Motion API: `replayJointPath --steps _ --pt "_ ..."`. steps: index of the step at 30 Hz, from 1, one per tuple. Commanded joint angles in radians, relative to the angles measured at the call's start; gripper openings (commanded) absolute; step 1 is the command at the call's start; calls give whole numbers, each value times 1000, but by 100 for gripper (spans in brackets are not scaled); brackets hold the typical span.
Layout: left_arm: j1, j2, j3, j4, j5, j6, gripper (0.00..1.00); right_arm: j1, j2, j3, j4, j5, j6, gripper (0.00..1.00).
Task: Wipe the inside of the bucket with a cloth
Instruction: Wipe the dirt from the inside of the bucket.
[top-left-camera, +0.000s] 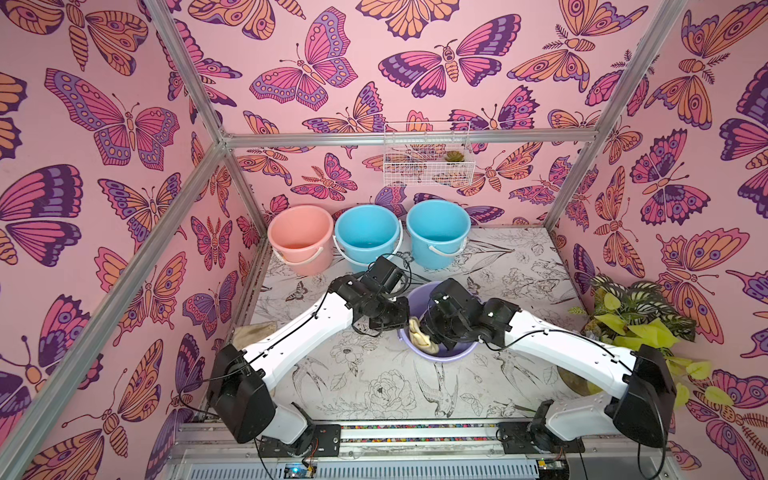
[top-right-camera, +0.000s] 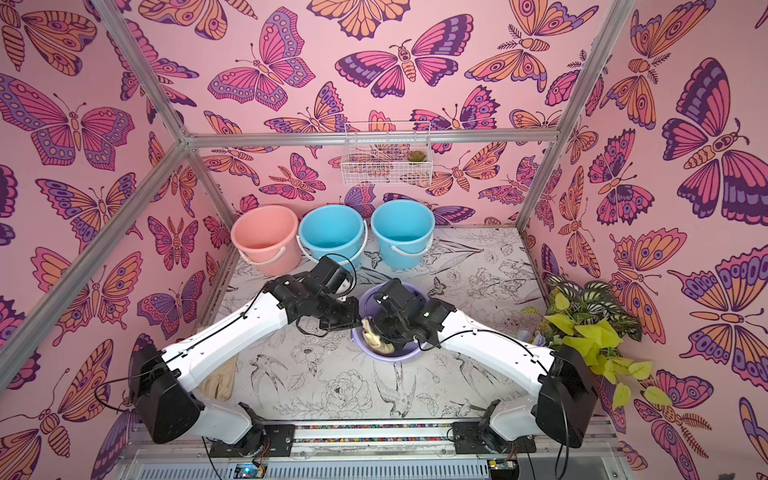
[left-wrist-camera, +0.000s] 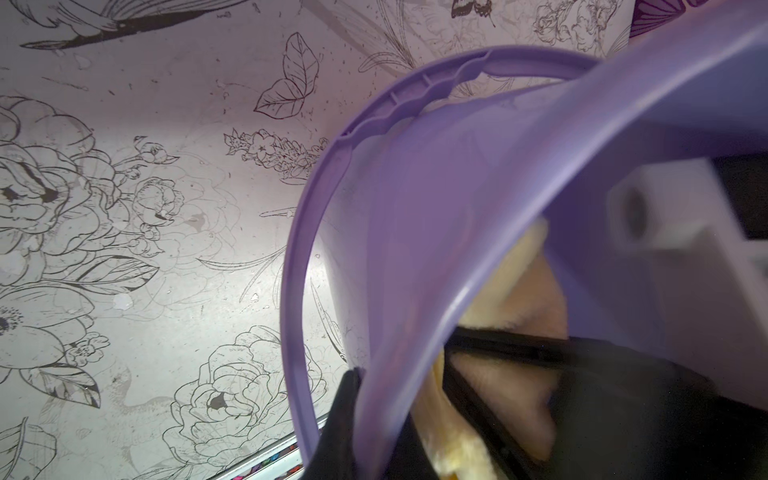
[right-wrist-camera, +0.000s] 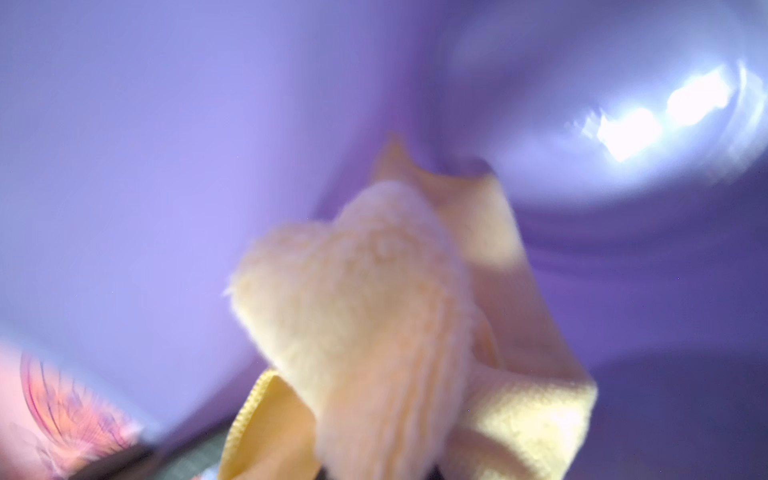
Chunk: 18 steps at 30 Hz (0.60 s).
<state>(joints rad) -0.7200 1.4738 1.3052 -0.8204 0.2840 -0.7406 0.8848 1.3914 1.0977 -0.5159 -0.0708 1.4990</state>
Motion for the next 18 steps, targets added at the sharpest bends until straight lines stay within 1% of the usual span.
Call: replayJointPath --steps 1,3,4,10,11,12,14,18 --pt "4 -6 22 -42 4 32 0 -31 -53 -55 236 -61 -492 0" --pt "4 -1 29 -48 4 35 0 -33 -87 -67 276 -96 -697 0" --pt "3 -1 31 -48 3 36 0 -33 -105 -66 267 -115 -825 0" --pt "3 3 37 -54 8 41 0 -34 -195 -57 81 -158 -1601 0" --pt "3 6 37 -55 10 41 0 -33 -211 -59 53 -145 -1738 0" --pt "3 5 37 -56 11 41 0 -33 -225 -63 32 -120 -1844 0" --pt "4 6 40 -60 13 43 0 -33 -246 -59 -27 -56 -2090 0" --pt "3 4 41 -71 13 47 0 -33 -258 -34 -147 45 -2567 0"
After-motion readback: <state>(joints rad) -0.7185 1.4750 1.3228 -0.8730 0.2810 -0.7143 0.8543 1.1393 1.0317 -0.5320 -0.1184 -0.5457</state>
